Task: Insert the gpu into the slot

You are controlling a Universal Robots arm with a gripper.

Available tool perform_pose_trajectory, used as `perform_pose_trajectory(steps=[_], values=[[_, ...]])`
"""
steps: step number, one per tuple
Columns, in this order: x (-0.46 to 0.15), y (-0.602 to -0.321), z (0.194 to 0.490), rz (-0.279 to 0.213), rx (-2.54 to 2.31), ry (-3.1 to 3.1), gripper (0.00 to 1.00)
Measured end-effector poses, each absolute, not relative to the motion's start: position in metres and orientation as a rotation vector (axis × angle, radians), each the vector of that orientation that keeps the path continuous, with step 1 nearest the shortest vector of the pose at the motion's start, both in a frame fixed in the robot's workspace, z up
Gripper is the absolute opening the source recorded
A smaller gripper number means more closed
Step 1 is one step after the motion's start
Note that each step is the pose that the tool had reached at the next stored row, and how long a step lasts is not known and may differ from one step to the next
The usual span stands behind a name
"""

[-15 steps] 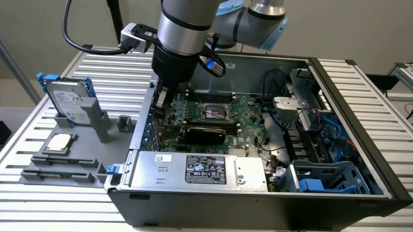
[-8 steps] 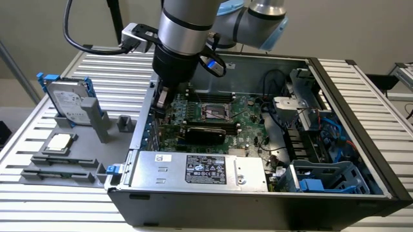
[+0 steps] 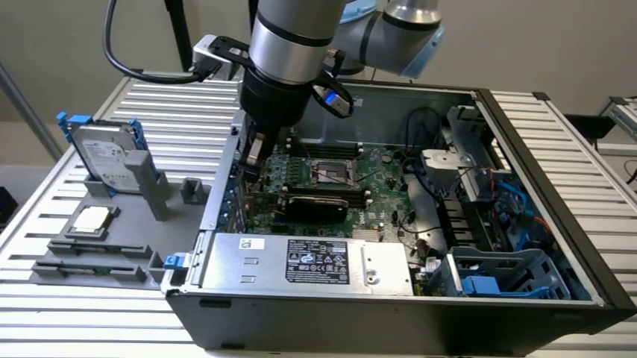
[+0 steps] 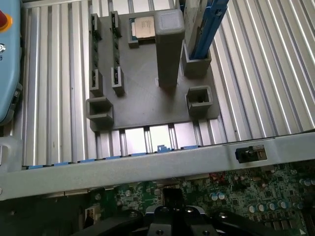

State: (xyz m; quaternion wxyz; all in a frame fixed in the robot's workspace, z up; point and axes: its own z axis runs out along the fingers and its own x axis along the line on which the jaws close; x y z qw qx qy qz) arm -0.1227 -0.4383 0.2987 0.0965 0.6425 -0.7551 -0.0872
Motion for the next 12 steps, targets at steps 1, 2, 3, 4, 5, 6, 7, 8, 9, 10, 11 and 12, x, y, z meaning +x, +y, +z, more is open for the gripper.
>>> perform_pose_trajectory(steps=[1, 2, 3, 4, 5, 6, 7, 8, 9, 10, 11, 12], values=[[-0.1234, -0.4378, 0.2982, -0.258, 1.903, -2.237, 0.11], [-0.1242, -0.4374, 0.2976, -0.257, 1.903, -2.236, 0.11], [-0.1252, -0.437, 0.2972, -0.255, 1.902, -2.236, 0.11], [-0.126, -0.4366, 0.2966, -0.254, 1.902, -2.236, 0.11], [-0.1265, -0.4362, 0.2963, -0.253, 1.901, -2.235, 0.11], [-0.1269, -0.4359, 0.296, -0.252, 1.901, -2.235, 0.11], [-0.1271, -0.4357, 0.2959, -0.252, 1.901, -2.235, 0.11], [-0.1272, -0.4356, 0.296, -0.252, 1.9, -2.235, 0.11], [-0.1272, -0.4354, 0.2961, -0.251, 1.9, -2.235, 0.11], [-0.1272, -0.4352, 0.2964, -0.251, 1.9, -2.235, 0.11], [-0.1273, -0.4352, 0.297, -0.251, 1.899, -2.235, 0.11], [-0.1273, -0.4351, 0.2974, -0.251, 1.899, -2.235, 0.11]])
